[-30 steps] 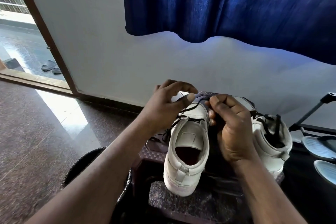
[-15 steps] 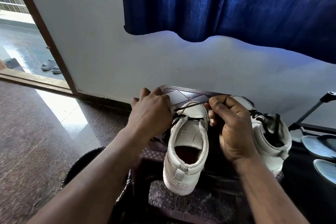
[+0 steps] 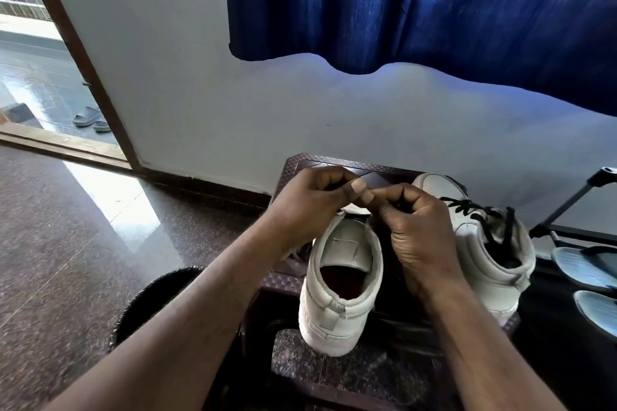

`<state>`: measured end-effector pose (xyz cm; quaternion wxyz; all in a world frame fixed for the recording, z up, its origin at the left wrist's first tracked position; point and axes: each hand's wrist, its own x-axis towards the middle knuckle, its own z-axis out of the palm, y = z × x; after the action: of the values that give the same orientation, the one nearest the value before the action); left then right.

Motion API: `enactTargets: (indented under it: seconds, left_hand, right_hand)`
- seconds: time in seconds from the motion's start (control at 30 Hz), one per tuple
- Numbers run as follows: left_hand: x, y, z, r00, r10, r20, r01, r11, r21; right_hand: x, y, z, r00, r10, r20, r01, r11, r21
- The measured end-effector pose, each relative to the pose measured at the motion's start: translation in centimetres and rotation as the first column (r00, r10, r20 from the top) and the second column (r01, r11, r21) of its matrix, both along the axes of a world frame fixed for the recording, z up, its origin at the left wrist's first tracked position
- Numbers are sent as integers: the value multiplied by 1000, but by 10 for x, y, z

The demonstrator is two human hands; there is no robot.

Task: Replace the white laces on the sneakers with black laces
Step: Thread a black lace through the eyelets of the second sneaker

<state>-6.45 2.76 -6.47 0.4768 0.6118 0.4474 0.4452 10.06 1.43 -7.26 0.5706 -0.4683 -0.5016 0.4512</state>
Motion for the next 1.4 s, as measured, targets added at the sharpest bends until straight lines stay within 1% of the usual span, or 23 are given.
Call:
enactTargets:
  seconds: [0.07,0.13,0.2,0.27,0.33,0.37,0.4,0.43,0.47,0.5,0.53,0.57,0.67,0.83,0.9,1.0,1.03,1.07,1.13,1.17,1.23,1.4]
  left_hand:
    - [-2,0,2,999,27,43,-24,997,-68]
    - [-4,-2,5,998,35,48,-28,992,-124]
    - [-5,-4,5,1000,30,-2,-30,994,-104]
    - [-4,-4,5,995,27,-93,-31,998,-46]
    - [-3,-3,5,989,30,-147,-33,999,-19]
    - [-4,-2,4,983,42,-176,-44,999,-5]
    - [-4,-1,3,975,64,-215,-63,998,12]
    - [-4,0,2,964,90,-252,-87,996,24]
    - [-5,0,2,955,110,-276,-107,994,26]
    - [-5,-1,2,949,126,-291,-125,992,22]
    - [-5,-1,2,944,137,-300,-138,990,18]
    - [-5,-1,3,939,149,-311,-151,988,16]
    - [-8,-2,6,911,189,-366,-189,981,37]
    - [-12,-2,6,873,225,-432,-216,974,70]
    - [-12,-2,8,875,237,-423,-223,971,84]
    - [-11,-3,11,894,285,-345,-263,958,111]
    - [-11,-3,12,911,288,-293,-269,957,105]
    - [-11,-3,13,930,281,-239,-268,960,85]
    - [-11,-4,15,953,261,-154,-260,965,27]
    - [-10,-4,16,957,255,-136,-256,967,4]
    - [-9,-5,16,960,237,-149,-242,970,-16]
    - [-7,-3,10,936,205,-286,-229,972,-54]
  right_hand:
    - [-1,1,0,996,-27,-82,24,999,-43]
    - [-2,2,0,986,-30,-164,16,996,-89]
    - [-3,1,1,983,-8,-186,-11,995,-103]
    - [-3,0,1,988,3,-151,-18,995,-96]
    - [-1,0,0,994,-16,-110,5,995,-99]
    - [2,2,-2,998,-41,-43,37,995,-87]
    - [5,3,-4,994,-70,80,75,995,-67]
    - [7,5,-6,966,-101,240,115,992,-44]
    - [9,4,-6,916,-120,384,140,990,-24]
    - [9,3,-7,878,-122,464,148,989,-20]
    - [9,3,-8,865,-106,490,142,989,-37]
    - [8,3,-9,875,-83,476,124,991,-55]
    - [6,6,-13,940,14,340,36,989,-140]
    - [6,0,-6,954,127,270,-93,986,-137]
    - [8,-3,-2,929,208,307,-168,974,-153]
    - [10,-7,5,833,303,462,-221,949,-223]
    - [10,-9,8,807,299,509,-205,951,-233]
    - [9,-10,8,793,255,553,-161,963,-214]
    - [6,-11,7,789,92,608,-33,994,-108]
    - [4,-12,6,784,16,620,24,998,-55]
    - [0,-13,2,782,-77,619,98,995,1]
    - [1,-10,-5,829,-175,531,210,978,-6]
